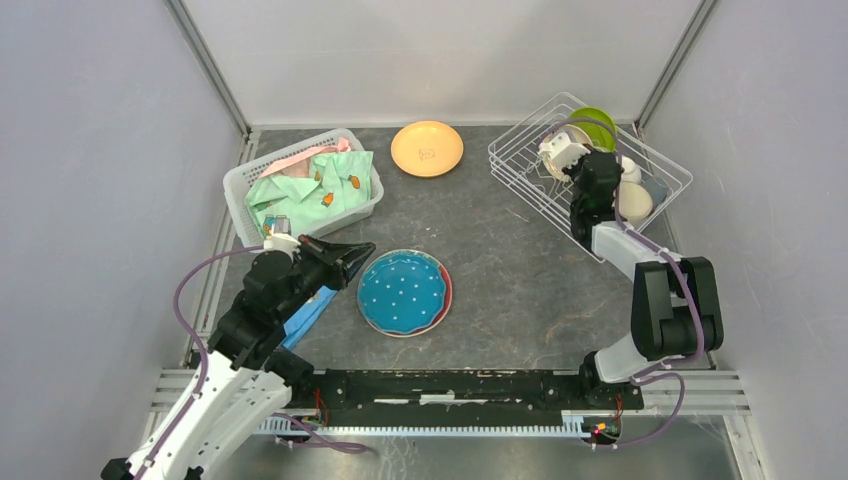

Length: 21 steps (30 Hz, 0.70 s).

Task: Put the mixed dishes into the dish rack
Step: Pick up the bowl from the dish rack.

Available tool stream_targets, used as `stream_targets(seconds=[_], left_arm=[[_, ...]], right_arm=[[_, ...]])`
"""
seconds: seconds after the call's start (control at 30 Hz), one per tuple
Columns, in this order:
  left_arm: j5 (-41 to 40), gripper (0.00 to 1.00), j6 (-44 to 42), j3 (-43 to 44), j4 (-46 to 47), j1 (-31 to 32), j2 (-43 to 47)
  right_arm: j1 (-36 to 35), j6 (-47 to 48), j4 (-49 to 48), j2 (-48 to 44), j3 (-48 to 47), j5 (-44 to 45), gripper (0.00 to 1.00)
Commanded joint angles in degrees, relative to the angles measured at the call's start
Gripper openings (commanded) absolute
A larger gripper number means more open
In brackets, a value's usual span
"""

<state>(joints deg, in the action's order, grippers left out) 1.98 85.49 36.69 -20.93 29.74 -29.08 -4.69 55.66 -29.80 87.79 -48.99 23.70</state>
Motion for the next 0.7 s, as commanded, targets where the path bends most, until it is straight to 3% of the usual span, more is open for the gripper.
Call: stream_targets(seconds=[0.0,0.33,0.67], left_arm=[[-0.5,0.02,1.2,0.3,1.1,0.4,0.8],[-1.0,0.02,1.2,0.3,1.1,0.7,1.1],[-1.5,0.02,1.2,0.4,1.0,1.1,1.4]], right_arm=[[-1.3,8.2,-14.0,0.7,0.7,8.2,0.00],[-4.6,16.0,-22.2,7.6,3.5,8.3,0.00],[-9.1,23.0,-26.2,15.0,6.4,14.2,0.00]])
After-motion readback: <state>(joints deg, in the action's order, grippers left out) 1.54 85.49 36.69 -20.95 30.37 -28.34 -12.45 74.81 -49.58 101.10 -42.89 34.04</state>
